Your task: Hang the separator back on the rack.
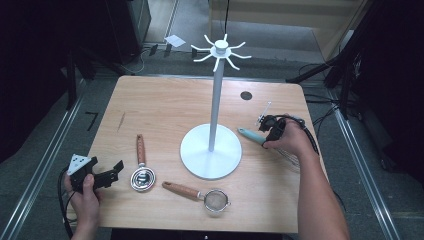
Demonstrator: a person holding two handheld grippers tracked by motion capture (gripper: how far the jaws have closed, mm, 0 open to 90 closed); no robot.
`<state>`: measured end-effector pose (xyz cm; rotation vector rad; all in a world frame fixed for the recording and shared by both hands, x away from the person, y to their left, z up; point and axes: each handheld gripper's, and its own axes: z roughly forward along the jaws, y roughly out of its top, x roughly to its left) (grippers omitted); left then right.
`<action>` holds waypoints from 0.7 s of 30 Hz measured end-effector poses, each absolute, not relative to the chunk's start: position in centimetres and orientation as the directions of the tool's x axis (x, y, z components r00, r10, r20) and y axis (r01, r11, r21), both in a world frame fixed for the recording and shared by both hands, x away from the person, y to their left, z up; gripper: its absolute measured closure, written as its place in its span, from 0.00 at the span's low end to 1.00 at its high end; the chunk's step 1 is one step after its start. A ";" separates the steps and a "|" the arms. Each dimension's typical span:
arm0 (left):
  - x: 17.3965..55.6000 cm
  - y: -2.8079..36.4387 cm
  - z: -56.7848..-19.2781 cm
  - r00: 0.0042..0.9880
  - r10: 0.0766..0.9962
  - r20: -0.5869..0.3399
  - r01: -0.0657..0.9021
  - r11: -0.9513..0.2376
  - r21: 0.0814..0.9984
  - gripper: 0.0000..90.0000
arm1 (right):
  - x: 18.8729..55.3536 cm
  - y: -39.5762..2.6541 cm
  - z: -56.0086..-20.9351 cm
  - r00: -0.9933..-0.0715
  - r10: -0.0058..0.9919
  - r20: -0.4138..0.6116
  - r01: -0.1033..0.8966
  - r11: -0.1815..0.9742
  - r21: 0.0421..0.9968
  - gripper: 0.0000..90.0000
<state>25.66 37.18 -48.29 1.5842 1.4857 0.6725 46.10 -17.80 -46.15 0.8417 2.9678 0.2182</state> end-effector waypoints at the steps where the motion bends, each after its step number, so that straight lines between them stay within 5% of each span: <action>1: 25.7 37.2 -48.3 0.153 0.975 -0.159 0.524 0.056 0.850 0.00 | 45.9 -17.8 -46.1 -0.848 0.529 -0.013 0.521 0.839 0.154 0.79; 21: 25.6 37.1 -48.3 0.155 0.976 -0.154 0.525 0.051 0.850 0.00 | 42.4 -18.6 -43.1 -0.840 0.538 -0.068 0.485 0.801 0.351 0.79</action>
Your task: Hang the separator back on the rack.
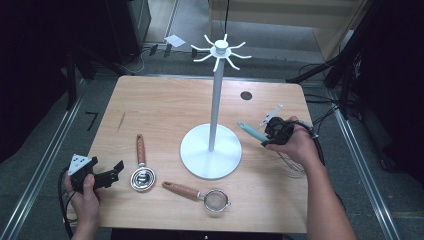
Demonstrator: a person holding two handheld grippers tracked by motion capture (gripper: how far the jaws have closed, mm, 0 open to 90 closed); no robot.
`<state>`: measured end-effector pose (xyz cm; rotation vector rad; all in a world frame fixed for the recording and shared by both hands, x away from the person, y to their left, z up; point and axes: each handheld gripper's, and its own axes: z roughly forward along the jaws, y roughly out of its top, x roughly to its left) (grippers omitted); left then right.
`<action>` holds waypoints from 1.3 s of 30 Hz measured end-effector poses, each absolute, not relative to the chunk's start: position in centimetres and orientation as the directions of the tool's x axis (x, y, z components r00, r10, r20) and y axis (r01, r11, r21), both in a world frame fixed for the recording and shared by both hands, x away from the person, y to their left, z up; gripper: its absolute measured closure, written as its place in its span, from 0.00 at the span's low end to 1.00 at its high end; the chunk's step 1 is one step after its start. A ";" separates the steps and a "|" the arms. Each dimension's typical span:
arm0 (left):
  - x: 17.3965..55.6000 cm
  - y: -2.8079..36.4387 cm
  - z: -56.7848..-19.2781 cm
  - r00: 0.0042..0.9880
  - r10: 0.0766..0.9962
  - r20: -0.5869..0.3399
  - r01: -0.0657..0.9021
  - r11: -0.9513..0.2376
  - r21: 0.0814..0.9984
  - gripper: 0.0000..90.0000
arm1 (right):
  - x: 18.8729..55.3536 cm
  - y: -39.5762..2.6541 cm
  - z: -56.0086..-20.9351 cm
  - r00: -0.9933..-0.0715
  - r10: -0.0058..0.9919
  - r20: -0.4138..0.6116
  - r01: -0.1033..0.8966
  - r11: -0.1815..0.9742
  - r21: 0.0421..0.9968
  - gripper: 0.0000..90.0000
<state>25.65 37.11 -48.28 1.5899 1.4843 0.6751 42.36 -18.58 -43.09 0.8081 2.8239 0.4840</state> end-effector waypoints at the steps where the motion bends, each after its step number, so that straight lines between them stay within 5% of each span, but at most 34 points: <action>1: 25.6 37.1 -48.3 0.155 0.976 -0.155 0.524 0.052 0.850 0.00 | 42.1 -18.6 -42.9 -0.839 0.541 -0.062 0.487 0.795 0.361 0.79; 15: 25.7 37.1 -48.3 0.157 0.975 -0.158 0.524 0.053 0.850 0.00 | 39.5 -18.7 -40.1 -0.808 0.589 -0.023 0.469 0.667 0.579 0.79; 39: 25.6 37.1 -48.3 0.156 0.976 -0.150 0.524 0.047 0.850 0.00 | 33.8 -19.1 -37.0 -0.726 0.673 0.143 0.385 0.224 0.895 0.79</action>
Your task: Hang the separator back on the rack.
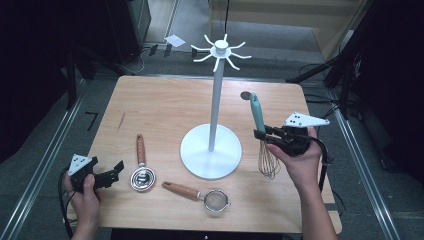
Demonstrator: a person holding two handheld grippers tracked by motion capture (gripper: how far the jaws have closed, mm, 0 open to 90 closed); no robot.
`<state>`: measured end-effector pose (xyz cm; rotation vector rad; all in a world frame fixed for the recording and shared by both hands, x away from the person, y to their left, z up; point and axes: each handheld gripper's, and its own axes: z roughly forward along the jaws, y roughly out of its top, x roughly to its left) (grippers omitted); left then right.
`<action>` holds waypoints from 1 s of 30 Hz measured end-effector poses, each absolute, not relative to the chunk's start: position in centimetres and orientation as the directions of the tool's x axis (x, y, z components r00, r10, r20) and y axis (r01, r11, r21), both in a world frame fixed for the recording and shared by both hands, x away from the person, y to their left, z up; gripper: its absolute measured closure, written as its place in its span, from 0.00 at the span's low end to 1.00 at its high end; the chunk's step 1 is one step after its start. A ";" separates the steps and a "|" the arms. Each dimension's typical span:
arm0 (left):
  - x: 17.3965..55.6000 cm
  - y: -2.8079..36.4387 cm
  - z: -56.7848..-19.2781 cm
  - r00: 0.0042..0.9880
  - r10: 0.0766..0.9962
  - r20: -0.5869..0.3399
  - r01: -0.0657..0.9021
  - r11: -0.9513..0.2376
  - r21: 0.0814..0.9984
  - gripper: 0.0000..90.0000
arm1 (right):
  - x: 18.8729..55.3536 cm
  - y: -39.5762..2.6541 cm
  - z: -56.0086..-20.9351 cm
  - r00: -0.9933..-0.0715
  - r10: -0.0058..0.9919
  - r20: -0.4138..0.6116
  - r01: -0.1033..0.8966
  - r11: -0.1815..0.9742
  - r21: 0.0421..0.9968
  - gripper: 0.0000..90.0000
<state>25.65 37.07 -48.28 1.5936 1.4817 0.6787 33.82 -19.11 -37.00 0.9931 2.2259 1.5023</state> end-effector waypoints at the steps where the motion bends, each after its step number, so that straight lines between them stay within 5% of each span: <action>1: 25.6 37.1 -48.3 0.156 0.976 -0.150 0.524 0.047 0.850 0.00 | 33.7 -19.0 -37.0 -0.722 0.677 0.143 0.379 0.214 0.900 0.79; 30: 25.6 37.1 -48.3 0.156 0.976 -0.150 0.528 0.045 0.848 0.00 | 29.9 -16.5 -33.7 -0.724 0.677 0.134 0.223 0.046 0.974 0.79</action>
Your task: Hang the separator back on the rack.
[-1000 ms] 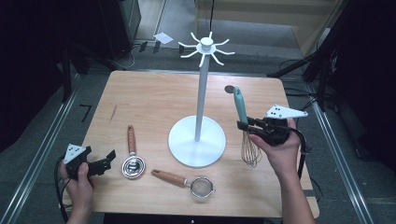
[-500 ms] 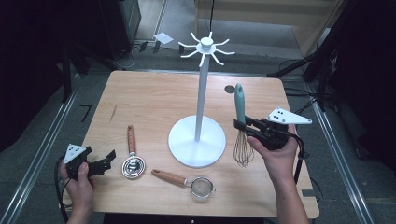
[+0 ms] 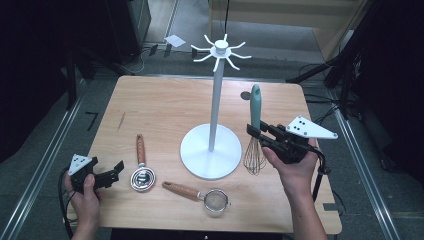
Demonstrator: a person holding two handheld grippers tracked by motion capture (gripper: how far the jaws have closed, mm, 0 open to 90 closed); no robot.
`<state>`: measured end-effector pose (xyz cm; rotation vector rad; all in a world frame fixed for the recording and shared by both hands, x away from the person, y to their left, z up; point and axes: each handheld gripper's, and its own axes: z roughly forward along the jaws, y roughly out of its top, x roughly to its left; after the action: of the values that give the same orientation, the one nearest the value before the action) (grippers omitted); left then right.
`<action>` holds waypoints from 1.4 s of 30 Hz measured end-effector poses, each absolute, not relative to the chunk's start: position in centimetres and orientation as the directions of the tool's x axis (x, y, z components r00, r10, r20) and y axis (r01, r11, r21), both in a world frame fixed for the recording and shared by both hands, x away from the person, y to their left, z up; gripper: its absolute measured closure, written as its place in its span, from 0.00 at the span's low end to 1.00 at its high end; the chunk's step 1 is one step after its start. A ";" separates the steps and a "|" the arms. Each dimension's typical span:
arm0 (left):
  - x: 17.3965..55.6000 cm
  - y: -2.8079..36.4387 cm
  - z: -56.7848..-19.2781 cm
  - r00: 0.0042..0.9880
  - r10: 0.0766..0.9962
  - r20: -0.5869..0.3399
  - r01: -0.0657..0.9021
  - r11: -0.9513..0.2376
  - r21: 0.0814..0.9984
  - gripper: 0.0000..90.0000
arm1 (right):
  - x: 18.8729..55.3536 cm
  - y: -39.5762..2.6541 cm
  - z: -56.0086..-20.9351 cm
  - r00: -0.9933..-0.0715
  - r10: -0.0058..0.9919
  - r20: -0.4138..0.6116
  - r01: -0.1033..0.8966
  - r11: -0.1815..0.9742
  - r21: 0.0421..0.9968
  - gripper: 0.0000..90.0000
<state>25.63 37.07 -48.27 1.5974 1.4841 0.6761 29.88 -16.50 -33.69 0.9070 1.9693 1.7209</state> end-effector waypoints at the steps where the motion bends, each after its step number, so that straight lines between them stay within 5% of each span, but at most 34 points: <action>1: 25.6 37.1 -48.3 0.156 0.976 -0.149 0.528 0.045 0.848 0.00 | 29.7 -16.4 -33.5 -0.727 0.675 0.127 0.218 0.051 0.975 0.79; 42: 25.7 37.1 -48.3 0.155 0.976 -0.155 0.528 0.050 0.848 0.00 | 28.4 -13.1 -28.8 -0.762 0.635 0.127 0.133 -0.038 0.990 0.79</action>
<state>25.66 37.08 -48.29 1.5925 1.4853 0.6724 28.35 -13.14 -28.82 0.8097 1.8740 1.8558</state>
